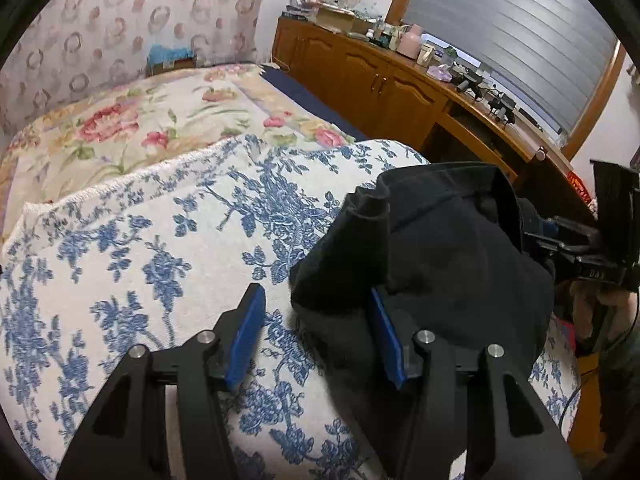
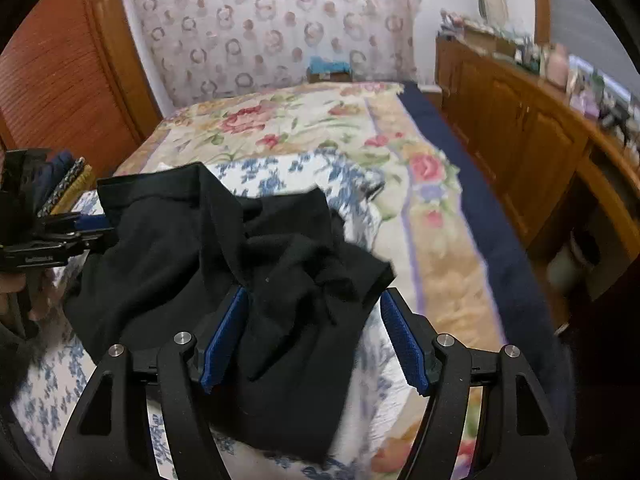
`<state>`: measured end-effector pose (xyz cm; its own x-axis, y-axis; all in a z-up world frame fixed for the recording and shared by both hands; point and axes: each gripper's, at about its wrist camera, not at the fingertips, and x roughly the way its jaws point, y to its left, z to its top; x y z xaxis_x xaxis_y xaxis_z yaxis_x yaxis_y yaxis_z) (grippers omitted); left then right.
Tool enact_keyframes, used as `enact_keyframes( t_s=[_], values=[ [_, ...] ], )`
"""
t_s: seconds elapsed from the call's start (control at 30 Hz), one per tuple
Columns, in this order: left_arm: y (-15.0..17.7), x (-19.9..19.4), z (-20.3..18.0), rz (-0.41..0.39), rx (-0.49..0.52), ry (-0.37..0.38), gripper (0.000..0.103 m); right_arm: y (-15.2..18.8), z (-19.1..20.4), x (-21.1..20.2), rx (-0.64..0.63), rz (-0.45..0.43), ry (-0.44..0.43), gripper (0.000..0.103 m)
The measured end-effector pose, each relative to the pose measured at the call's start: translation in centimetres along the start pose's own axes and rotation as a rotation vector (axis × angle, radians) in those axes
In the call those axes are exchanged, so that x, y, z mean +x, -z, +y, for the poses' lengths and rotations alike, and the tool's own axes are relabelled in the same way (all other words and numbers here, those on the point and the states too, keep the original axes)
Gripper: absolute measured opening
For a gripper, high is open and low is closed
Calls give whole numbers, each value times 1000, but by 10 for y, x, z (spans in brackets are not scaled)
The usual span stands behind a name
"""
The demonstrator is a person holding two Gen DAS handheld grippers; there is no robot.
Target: Fold small clothes
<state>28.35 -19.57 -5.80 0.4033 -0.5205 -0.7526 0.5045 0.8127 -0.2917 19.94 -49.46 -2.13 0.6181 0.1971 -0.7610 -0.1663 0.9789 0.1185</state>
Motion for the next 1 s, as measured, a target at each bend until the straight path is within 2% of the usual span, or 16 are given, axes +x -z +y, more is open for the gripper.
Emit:
enact_keyframes(
  t_s=[0.17, 0.43, 0.53, 0.63, 0.77, 0.87, 0.9, 0.93, 0.97, 1.0],
  values=[
    [-3, 5, 2, 3, -19, 21, 53, 3, -5, 3, 55, -1, -53, 71],
    [-5, 6, 2, 1, -12, 14, 53, 3, -7, -51, 29, -114, 11, 71],
    [-4, 6, 1, 0, -11, 14, 53, 12, -7, -52, 25, -77, -5, 71],
    [-5, 6, 1, 1, -10, 13, 53, 22, -5, -30, 21, -11, -32, 71],
    [-5, 7, 2, 4, -12, 31, 53, 21, -6, -9, 66, 0, -108, 71],
    [-6, 9, 3, 6, -18, 76, 52, 18, -5, 0, 81, 7, -163, 71],
    [-7, 9, 3, 4, -14, 80, 50, 17, -4, 4, 84, 19, -188, 70],
    [-6, 9, 0, 6, -15, 96, 42, 17, -2, 6, 79, 18, -195, 66],
    [-6, 10, 1, 10, -24, 123, 37, 15, 0, 6, 65, 15, -196, 57],
    [-7, 10, 2, 6, -30, 131, 34, 14, 4, 6, 51, 16, -204, 53]
  ],
)
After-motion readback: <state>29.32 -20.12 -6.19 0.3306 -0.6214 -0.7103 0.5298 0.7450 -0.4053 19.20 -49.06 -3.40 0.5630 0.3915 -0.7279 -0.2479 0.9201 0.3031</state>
